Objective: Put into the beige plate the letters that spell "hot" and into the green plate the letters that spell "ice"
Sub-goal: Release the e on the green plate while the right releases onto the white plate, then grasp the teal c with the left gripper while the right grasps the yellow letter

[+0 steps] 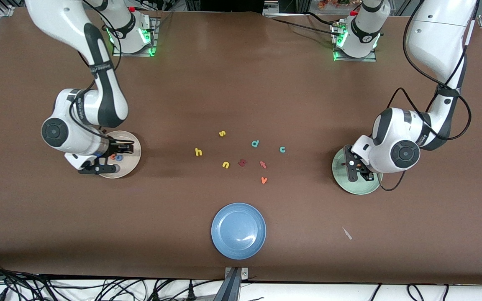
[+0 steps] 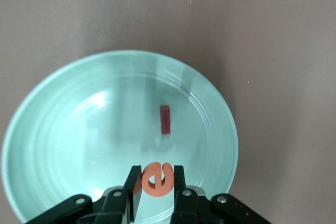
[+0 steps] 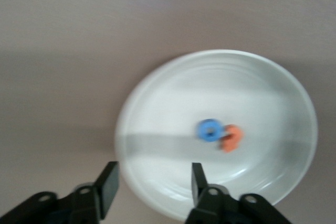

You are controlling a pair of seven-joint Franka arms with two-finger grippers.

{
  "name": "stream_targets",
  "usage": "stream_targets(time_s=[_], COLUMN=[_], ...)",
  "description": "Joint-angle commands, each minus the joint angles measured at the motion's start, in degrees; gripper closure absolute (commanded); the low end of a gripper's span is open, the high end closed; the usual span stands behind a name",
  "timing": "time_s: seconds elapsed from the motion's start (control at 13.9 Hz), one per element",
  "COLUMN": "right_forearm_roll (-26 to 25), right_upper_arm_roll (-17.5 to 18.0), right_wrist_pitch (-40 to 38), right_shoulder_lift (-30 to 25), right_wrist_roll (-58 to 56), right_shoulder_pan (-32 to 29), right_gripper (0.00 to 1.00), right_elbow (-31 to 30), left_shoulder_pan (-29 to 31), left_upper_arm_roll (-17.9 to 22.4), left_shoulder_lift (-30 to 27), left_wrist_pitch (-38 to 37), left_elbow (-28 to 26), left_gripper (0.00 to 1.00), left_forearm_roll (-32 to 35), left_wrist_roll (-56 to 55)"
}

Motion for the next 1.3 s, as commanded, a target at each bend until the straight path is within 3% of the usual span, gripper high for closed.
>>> stream_targets(time_s=[0.0, 0.07, 0.14, 0.22, 0.29, 0.36, 0.72, 1.08, 1.22], right_forearm_roll=[0.6, 0.6, 0.7, 0.9, 1.0, 1.2, 1.1, 1.2, 1.2], right_upper_arm_roll=[0.1, 0.1, 0.1, 0.1, 0.2, 0.2, 3.1, 5.0, 5.2], right_wrist_pitch=[-0.9, -0.2, 1.6, 3.9, 6.6, 9.3, 10.1, 10.2, 10.2], right_shoulder_lift=[1.1, 2.3, 3.6, 4.7, 6.4, 8.7, 14.2, 14.6, 14.6], right_wrist_roll=[10.4, 14.5, 17.8, 21.2, 24.0, 26.7, 34.2, 33.5, 29.9], right_shoulder_pan=[5.5, 7.9, 10.4, 12.5, 14.1, 15.8, 17.8, 18.0, 17.8], right_gripper=[0.0, 0.0, 0.0, 0.0, 0.0, 0.0, 0.0, 0.0, 0.0], right_elbow=[3.0, 3.6, 3.8, 3.9, 4.0, 4.9, 11.4, 11.0, 10.7], left_shoulder_pan=[0.6, 0.6, 0.6, 0.7, 1.0, 1.0, 0.5, 0.0, -2.5], left_upper_arm_roll=[0.3, 0.3, 0.3, 0.2, 0.2, 0.2, -0.6, -7.8, -10.0], left_shoulder_lift=[-0.4, -0.4, -0.6, -1.0, -1.2, -1.4, -3.5, -4.2, -2.1], left_wrist_pitch=[5.4, 7.3, 7.6, 7.3, 7.1, 7.0, 2.5, 1.7, 2.4], left_elbow=[-4.4, -5.8, -6.0, -6.0, -6.0, -6.0, -4.9, -4.3, -2.9], left_gripper=[0.9, 0.89, 0.81, 0.58, 0.25, 0.0, 0.0, 0.0, 0.0], left_forearm_roll=[0.9, 0.9, 0.9, 0.9, 0.8, 0.8, -0.2, -0.2, -0.1], left_wrist_roll=[1.5, 1.5, 1.5, 1.5, 1.5, 1.7, 0.3, -12.2, -15.8])
